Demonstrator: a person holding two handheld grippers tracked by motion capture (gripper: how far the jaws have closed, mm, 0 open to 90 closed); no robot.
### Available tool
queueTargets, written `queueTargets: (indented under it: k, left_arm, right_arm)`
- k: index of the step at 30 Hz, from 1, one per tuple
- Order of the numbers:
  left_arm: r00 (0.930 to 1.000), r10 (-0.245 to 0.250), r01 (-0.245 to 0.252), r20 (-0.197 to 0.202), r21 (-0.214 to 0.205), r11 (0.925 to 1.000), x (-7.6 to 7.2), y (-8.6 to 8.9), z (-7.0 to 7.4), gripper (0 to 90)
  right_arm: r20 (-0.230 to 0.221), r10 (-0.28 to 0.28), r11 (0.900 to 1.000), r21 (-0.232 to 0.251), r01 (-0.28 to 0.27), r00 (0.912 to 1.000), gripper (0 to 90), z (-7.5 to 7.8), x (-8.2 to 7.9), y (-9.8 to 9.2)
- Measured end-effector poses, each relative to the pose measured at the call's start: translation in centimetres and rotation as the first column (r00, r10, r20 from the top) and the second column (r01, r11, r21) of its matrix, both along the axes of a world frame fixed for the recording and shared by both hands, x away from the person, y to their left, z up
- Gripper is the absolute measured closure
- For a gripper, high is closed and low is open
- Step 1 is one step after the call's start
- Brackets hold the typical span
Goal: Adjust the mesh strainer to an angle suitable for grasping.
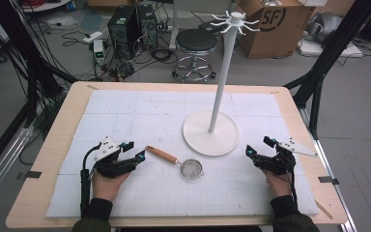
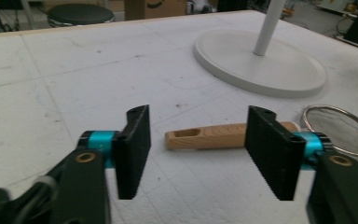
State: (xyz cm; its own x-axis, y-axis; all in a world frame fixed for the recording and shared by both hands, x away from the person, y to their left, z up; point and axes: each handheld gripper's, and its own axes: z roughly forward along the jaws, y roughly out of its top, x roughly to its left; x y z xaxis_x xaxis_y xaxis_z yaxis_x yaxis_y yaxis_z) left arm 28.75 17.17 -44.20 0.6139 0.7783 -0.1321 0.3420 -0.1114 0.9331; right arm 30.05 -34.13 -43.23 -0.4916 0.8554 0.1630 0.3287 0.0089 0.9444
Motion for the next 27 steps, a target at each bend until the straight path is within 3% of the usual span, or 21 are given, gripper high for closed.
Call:
queueTargets:
  k: [2,7,10,11,12,13,19,20,22,23,24,27]
  left_arm:
    - [0.9997,-0.023,0.023,-0.009,-0.011,0.9997,0.0,-0.1,0.0,50.1]
    - [0.9975,-0.068,0.068,-0.02,0.006,0.9977,0.0,-0.3,-0.2,71.9]
    - [0.995,-0.079,0.084,-0.061,0.07,0.9941,0.1,-0.6,-0.6,83.4]
    - [0.995,-0.079,0.084,-0.061,0.07,0.9941,0.1,-0.6,-0.6,86.1]
    - [0.995,-0.077,0.083,-0.063,0.097,0.9918,0.2,-0.7,-0.7,88.4]
    - [0.9954,-0.078,0.085,-0.056,0.133,0.9875,0.1,-0.9,-0.8,89.6]
    - [0.995,-0.069,0.078,-0.072,0.124,0.9893,0.3,-0.9,-0.7,90.0]
    - [0.9907,-0.067,0.078,-0.118,0.094,0.9925,0.7,-0.8,-0.8,90.0]
    - [0.9847,-0.045,0.061,-0.168,0.088,0.9943,1.1,-0.8,-0.9,90.0]
    - [0.9847,-0.045,0.061,-0.168,0.088,0.9943,1.1,-0.8,-0.9,90.0]
    - [0.9798,-0.047,0.062,-0.194,0.068,0.9958,1.4,-0.9,-1.0,90.0]
    - [0.9692,-0.015,0.031,-0.246,0.061,0.9976,2.0,-1.7,-1.0,90.0]
  right_arm:
    - [-0.001,-0.001,1.0,0.0,0.001,1.0,10.4,0.0,0.0,0.0]
    - [-0.003,-0.004,1.0,0.0,0.004,1.0,10.4,0.0,0.0,0.0]
    - [-0.009,-0.007,1.0,0.0,0.007,0.9999,10.3,0.0,0.0,0.0]
    - [-0.009,-0.007,1.0,0.0,0.007,0.9999,10.3,0.0,0.0,0.0]
    - [-0.007,0.005,1.0,0.006,-0.005,1.0,10.4,-0.1,0.1,0.0]
    - [-0.008,0.001,1.0,0.003,-0.001,1.0,10.4,0.0,0.0,0.1]
    - [0.0,0.004,1.0,0.0,-0.004,1.0,10.4,0.0,0.0,0.1]
    - [-0.002,-0.001,1.0,-0.004,0.001,1.0,10.4,0.0,0.0,0.1]
    - [-0.004,0.0,1.0,-0.006,0.0,1.0,10.4,0.0,0.0,0.1]
    - [-0.004,-0.002,1.0,-0.008,0.002,1.0,10.4,0.0,0.0,0.1]
    - [-0.004,-0.004,0.9999,-0.01,0.004,1.0,10.4,0.0,0.0,0.1]
    - [-0.014,-0.005,0.9999,-0.012,0.005,0.9999,10.4,-0.1,0.0,0.2]
